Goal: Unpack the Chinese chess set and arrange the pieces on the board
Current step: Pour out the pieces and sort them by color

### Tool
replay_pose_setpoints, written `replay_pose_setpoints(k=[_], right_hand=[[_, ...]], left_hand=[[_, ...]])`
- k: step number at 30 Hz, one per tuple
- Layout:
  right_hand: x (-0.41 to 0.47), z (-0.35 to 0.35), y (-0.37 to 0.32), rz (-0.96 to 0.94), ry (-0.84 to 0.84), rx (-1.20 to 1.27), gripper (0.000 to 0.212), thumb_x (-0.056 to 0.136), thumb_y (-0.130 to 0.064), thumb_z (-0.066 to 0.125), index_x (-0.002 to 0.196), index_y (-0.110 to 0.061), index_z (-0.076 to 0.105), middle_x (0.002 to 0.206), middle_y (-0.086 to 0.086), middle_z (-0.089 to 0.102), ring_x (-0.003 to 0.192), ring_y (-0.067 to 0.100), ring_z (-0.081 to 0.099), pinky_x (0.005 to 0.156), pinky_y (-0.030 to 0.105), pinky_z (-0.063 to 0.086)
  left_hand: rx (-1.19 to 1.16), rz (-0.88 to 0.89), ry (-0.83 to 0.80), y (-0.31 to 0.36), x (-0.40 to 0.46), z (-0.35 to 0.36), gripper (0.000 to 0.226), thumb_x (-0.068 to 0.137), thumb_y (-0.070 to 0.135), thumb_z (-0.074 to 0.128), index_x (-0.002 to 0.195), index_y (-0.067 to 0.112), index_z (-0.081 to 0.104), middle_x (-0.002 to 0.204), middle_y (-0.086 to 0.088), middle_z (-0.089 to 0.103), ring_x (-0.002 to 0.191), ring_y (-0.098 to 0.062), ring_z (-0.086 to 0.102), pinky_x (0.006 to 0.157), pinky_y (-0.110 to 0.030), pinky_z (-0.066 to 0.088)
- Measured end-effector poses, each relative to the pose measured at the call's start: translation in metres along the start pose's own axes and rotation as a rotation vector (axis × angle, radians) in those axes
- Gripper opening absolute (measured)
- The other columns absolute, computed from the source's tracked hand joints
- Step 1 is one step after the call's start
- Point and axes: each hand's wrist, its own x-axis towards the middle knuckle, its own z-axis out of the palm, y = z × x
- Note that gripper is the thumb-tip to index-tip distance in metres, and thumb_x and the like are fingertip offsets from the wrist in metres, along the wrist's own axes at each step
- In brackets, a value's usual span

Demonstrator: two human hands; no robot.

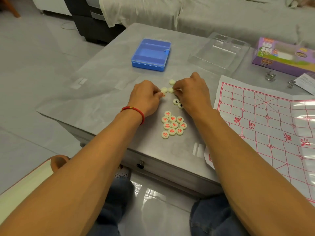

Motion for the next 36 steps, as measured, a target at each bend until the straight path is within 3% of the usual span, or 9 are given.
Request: replay_pose_setpoints(k=[4,7,11,14,19,24,31,36], right_hand=[[0.003,-0.011,0.004,0.093,0.032,0.304,0.015,0.093,-0.023,0.064,0.101,-0.026,0.076,0.098,0.001,0.069,0.093,0.018,0.062,0.084,0.034,0.052],[0.005,-0.026,0.005,0.242,-0.064,0.619,0.012,0.091,-0.020,0.069,0.101,-0.023,0.076,0.093,-0.006,0.073,0.087,0.007,0.067,0.072,0.021,0.052],[0.000,-0.031,0.007,0.257,-0.148,0.713,0.011,0.090,-0.020,0.071,0.099,-0.022,0.077,0.089,-0.008,0.074,0.086,0.006,0.069,0.066,0.018,0.052],[-0.001,-0.029,0.008,0.247,-0.155,0.672,0.012,0.091,-0.019,0.070,0.101,-0.022,0.076,0.091,-0.007,0.073,0.086,0.006,0.068,0.064,0.018,0.052],[-0.005,-0.029,0.003,0.084,-0.231,0.564,0.013,0.090,-0.019,0.071,0.101,-0.023,0.075,0.097,-0.007,0.073,0.089,0.005,0.068,0.084,0.021,0.055],[-0.010,-0.040,-0.018,-0.134,-0.409,0.368,0.017,0.090,-0.018,0.071,0.105,-0.020,0.076,0.097,-0.005,0.071,0.080,0.003,0.064,0.074,0.008,0.046],[-0.018,-0.036,-0.018,-0.165,-0.328,0.225,0.019,0.092,-0.018,0.069,0.110,-0.020,0.075,0.104,0.002,0.074,0.087,0.010,0.061,0.090,0.029,0.054],[-0.022,-0.035,-0.019,-0.220,-0.343,0.129,0.022,0.091,-0.018,0.070,0.112,-0.019,0.075,0.104,0.002,0.075,0.093,0.014,0.064,0.090,0.030,0.054]], left_hand=[[0.032,-0.007,-0.054,-0.005,0.001,-0.003,0.027,0.098,0.027,0.060,0.114,0.010,0.073,0.109,-0.009,0.072,0.097,-0.024,0.062,0.090,-0.035,0.052],[0.040,0.009,-0.054,-0.007,-0.001,-0.005,0.027,0.098,0.025,0.060,0.115,0.009,0.073,0.109,-0.010,0.072,0.100,-0.026,0.063,0.092,-0.037,0.053],[0.040,0.024,-0.072,-0.005,-0.003,-0.010,0.027,0.097,0.024,0.062,0.116,0.008,0.073,0.110,-0.010,0.072,0.100,-0.025,0.062,0.092,-0.038,0.053],[0.095,0.029,-0.115,-0.004,-0.002,-0.015,0.027,0.095,0.025,0.066,0.116,0.009,0.073,0.109,-0.009,0.072,0.098,-0.025,0.062,0.091,-0.038,0.054],[0.273,0.055,-0.210,-0.005,-0.004,-0.023,0.027,0.089,0.027,0.070,0.111,0.011,0.074,0.104,-0.008,0.072,0.090,-0.026,0.063,0.086,-0.042,0.058],[0.371,0.113,-0.237,-0.003,-0.014,-0.023,0.030,0.089,0.025,0.070,0.116,0.011,0.070,0.106,-0.008,0.067,0.092,-0.025,0.061,0.087,-0.042,0.056],[0.285,0.190,-0.132,-0.008,-0.024,-0.022,0.022,0.090,0.024,0.071,0.109,0.015,0.077,0.105,-0.006,0.067,0.092,-0.021,0.060,0.079,-0.030,0.052],[0.205,0.182,-0.171,-0.007,-0.032,-0.021,0.022,0.092,0.021,0.069,0.112,0.014,0.075,0.104,-0.004,0.072,0.092,-0.018,0.063,0.080,-0.026,0.051]])
